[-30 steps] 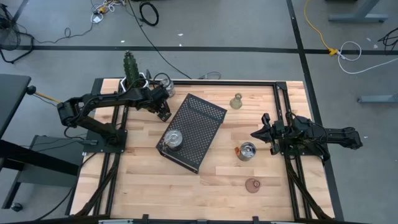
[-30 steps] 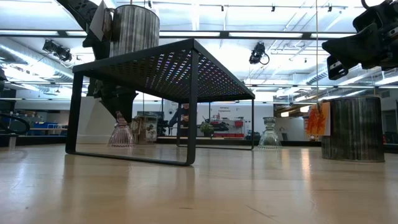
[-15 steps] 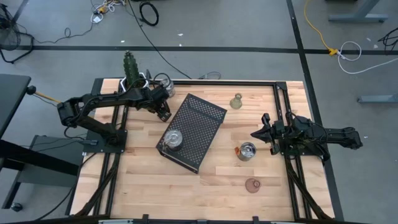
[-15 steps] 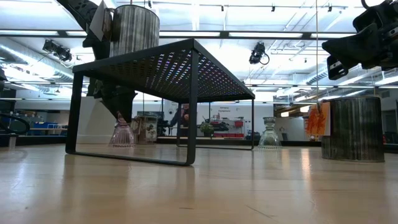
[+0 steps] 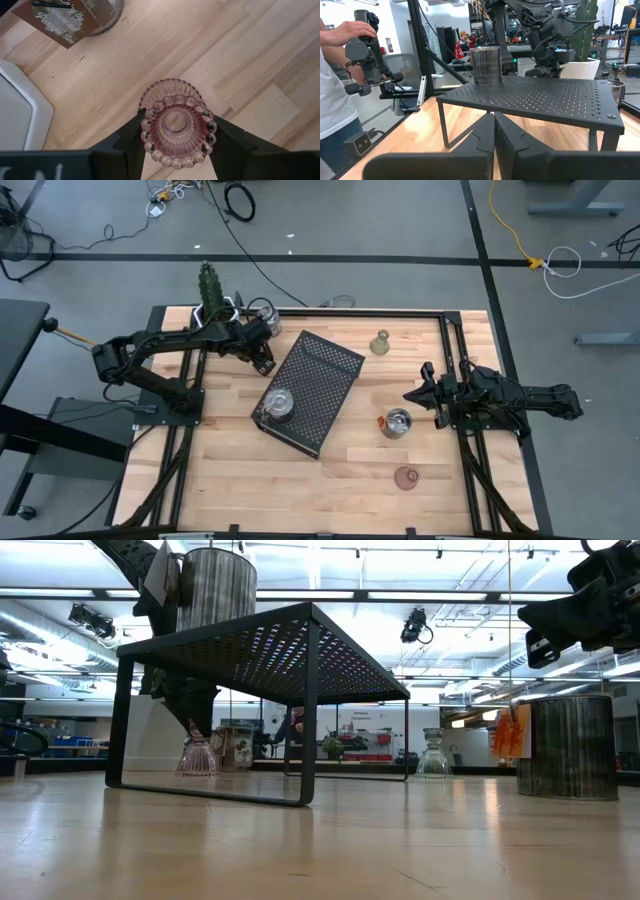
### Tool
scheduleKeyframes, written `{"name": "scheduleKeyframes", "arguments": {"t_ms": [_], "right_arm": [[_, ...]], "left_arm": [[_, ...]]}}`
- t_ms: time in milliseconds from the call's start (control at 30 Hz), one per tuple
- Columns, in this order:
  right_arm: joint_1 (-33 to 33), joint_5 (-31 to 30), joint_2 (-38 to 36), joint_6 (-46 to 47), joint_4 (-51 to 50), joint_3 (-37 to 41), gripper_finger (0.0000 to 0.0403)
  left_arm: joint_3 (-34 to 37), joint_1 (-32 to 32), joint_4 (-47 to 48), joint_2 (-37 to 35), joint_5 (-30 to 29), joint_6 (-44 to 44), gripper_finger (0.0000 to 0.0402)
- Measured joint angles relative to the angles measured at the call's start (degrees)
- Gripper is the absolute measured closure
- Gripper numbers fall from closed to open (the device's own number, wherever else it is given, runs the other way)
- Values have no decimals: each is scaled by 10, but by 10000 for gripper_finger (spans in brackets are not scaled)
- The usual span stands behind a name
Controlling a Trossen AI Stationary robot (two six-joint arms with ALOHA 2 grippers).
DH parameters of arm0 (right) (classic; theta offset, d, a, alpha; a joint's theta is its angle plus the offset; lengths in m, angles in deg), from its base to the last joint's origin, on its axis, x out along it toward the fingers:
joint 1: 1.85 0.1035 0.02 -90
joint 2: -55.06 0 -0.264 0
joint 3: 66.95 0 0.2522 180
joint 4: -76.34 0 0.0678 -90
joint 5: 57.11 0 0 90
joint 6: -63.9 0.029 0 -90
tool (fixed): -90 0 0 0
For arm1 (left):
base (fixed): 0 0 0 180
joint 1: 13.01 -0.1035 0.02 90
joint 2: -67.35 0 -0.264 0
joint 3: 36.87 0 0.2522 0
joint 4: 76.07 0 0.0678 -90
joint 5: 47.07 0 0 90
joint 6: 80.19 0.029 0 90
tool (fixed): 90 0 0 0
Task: Pick & Place candle stick holders
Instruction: Put the top purple candle holder on the shelf
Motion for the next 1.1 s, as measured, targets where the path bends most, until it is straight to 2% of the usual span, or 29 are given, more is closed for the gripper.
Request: {"name": "scheduleKeyframes", "arguments": {"t_ms": [900, 1100], "right_arm": [[0, 0, 0, 0, 0, 0, 391], [0, 0, 0, 0, 0, 0, 391]], "left_arm": [[0, 0, 0, 0, 3, 0, 228], [0, 0, 0, 0, 14, 0, 218]]}}
